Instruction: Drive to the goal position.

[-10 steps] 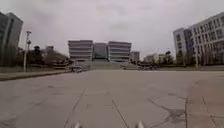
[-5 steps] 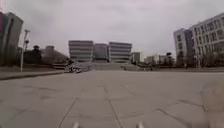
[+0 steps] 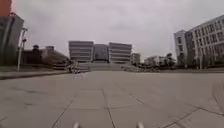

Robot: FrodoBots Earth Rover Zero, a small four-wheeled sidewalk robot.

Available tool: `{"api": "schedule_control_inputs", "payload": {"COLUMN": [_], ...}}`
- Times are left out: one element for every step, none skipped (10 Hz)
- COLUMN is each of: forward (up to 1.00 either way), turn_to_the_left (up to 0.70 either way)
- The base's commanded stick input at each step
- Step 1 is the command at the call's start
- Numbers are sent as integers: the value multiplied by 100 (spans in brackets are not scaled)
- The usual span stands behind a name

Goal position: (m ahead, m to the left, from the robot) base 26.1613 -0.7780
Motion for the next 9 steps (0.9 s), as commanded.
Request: {"api": "schedule_control_inputs", "payload": {"forward": [85, 85, 85, 85, 85, 85, 85, 85, 85], "turn_to_the_left": [0, 0, 0, 0, 0, 0, 0, 0, 0]}}
